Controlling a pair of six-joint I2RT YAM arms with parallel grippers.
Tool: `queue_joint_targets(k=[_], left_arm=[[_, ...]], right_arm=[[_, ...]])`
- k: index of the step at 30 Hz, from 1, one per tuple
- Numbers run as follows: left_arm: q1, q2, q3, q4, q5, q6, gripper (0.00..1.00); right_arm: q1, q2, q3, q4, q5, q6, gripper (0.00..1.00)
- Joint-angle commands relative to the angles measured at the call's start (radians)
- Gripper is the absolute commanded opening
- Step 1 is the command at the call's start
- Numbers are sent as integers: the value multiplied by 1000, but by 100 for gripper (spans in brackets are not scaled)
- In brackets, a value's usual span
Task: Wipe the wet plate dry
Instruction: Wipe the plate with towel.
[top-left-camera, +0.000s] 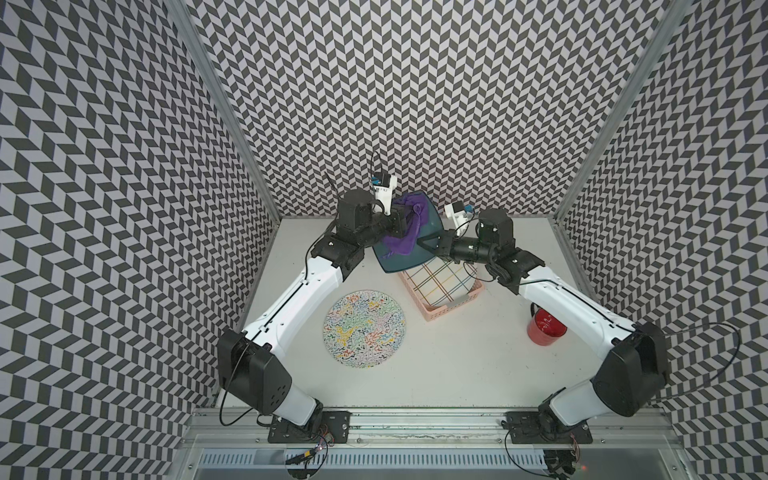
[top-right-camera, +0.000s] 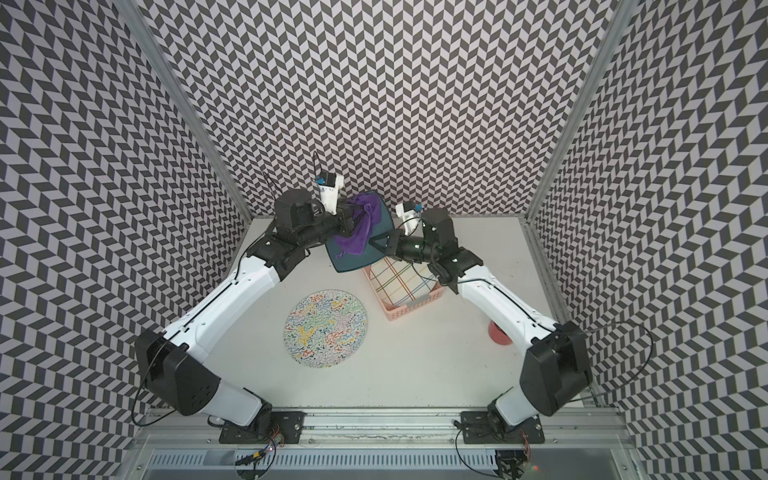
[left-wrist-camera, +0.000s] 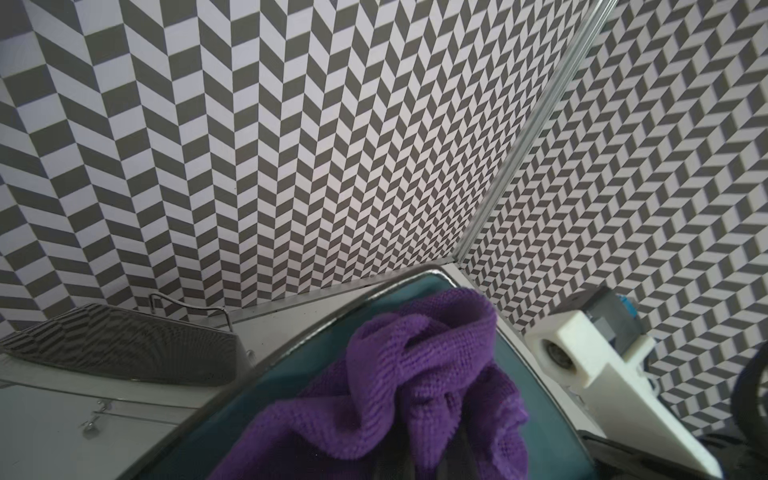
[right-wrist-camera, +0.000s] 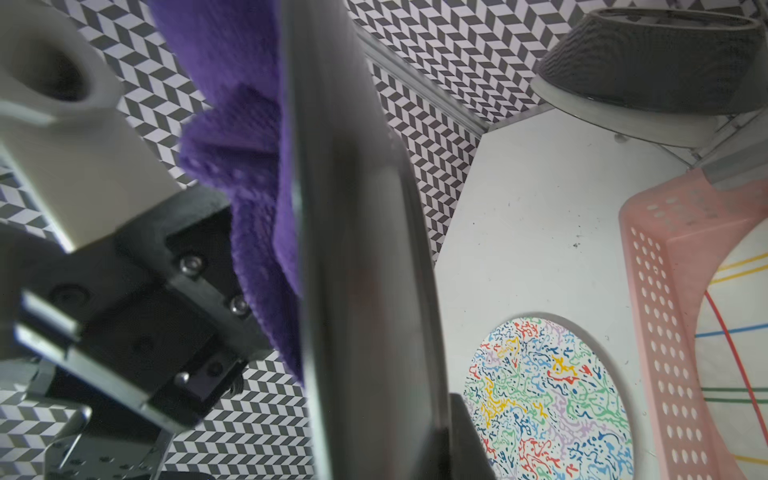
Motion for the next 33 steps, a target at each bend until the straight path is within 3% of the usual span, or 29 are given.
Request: queue_joint_targets(k=[1,7,11,15,18,23,27,33], left_arm=[[122,73,19,-58,76,-165,0],[154,-41,-224,290,251,-532,0],[170,-73,-398,701,379,-871,0],[192,-44,-520,1226,382,-1286,0],[196,-12,-553,1452,350,-1482,0],[164,40,-491,1654,311,-1627,0],[127,88,-398,1763,256,-1731,0],[71,104,-311,1744,252,-1714,0]], right_arm=[[-15,-71,140,449,-157,-24,0],[-181,-121,11,817,-181,292,0],[-220,-130,-22,921,-183,392,0],[-261,-123,-41,1045,-176,505,0],[-268,-106,-33,1075,-216,536,0],[-243,-99,-81,1065,-242,547,0],[-178,-96,-83,908,-262,423,0],[-70,-50,-33,844,-253,385,0]])
